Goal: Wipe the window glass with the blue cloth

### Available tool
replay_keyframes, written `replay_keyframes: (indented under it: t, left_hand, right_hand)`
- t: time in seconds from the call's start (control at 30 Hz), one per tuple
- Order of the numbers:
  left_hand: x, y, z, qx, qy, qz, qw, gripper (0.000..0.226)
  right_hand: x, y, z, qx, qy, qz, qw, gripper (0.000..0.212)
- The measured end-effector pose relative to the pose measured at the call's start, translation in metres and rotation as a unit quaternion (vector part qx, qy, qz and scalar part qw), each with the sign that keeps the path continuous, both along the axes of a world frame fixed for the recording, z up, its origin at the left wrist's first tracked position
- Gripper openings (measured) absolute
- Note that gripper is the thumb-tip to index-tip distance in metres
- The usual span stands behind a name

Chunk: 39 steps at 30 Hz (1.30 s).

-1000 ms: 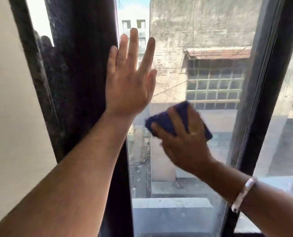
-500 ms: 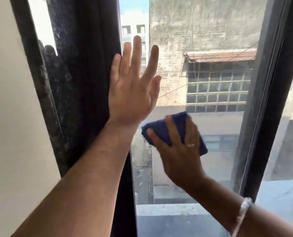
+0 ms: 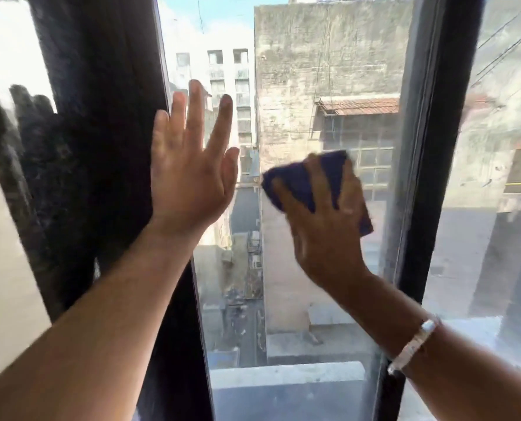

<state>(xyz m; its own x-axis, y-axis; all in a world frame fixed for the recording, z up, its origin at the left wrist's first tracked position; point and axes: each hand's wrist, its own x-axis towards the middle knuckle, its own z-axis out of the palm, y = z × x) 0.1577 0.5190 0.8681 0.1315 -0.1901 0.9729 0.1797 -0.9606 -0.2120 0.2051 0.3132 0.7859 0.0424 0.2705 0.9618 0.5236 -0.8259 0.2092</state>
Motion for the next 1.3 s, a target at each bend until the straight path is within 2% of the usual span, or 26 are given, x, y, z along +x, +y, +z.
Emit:
replay_keyframes:
  t: [0.03,0.1,0.13,0.17,0.23,0.3,0.37,0.47,0.53,0.73,0.9,1.3]
  left_hand:
    - [-0.001,-0.001,0.0,0.0,0.001,0.0,1.0,0.057]
    - [-0.003,-0.005,0.001,-0.01,0.011,-0.003,1.0,0.057]
    - [-0.005,-0.007,0.0,-0.021,0.019,-0.006,1.0,0.057]
    - [-0.007,-0.009,-0.002,-0.033,0.028,-0.008,0.999,0.058]
    - [-0.009,-0.022,-0.008,-0.039,0.04,-0.013,0.998,0.06]
    - [-0.008,-0.047,-0.015,-0.009,0.051,-0.016,0.999,0.064]
    - [0.0,-0.091,-0.021,0.03,0.06,-0.043,0.997,0.067]
    - [0.011,-0.164,-0.026,0.081,0.062,-0.095,0.99,0.069]
    - [0.019,-0.208,-0.023,0.12,0.053,-0.1,0.986,0.07]
    - [0.053,-0.306,0.003,0.085,0.038,-0.111,0.989,0.075]
    - [0.073,-0.294,0.017,-0.006,0.001,-0.048,0.999,0.081]
    - [0.085,-0.29,0.006,-0.008,0.019,-0.062,0.998,0.09]
  right_hand:
    - [-0.003,0.004,-0.029,-0.101,-0.008,0.037,0.994,0.073]
    - [-0.009,-0.009,-0.083,-0.301,-0.01,0.046,0.952,0.088]
    - [-0.008,-0.024,-0.103,-0.345,0.0,0.028,0.938,0.092]
    - [-0.006,-0.039,-0.117,-0.347,0.024,0.013,0.938,0.096]
    - [-0.01,-0.067,-0.125,-0.263,0.108,-0.003,0.959,0.097]
    - [-0.023,-0.087,-0.121,-0.092,0.166,0.042,0.981,0.075]
    - [-0.04,-0.112,-0.118,0.058,0.195,0.119,0.972,0.057]
    - [-0.059,-0.153,-0.108,0.163,0.216,0.183,0.945,0.045]
    - [-0.063,-0.186,-0.098,0.215,0.188,0.204,0.936,0.044]
    - [-0.026,-0.295,-0.062,0.286,0.147,0.129,0.938,0.046]
    - [0.007,-0.316,-0.052,0.26,0.11,0.071,0.957,0.055]
    - [0.099,-0.33,0.02,0.311,0.151,-0.014,0.938,0.059]
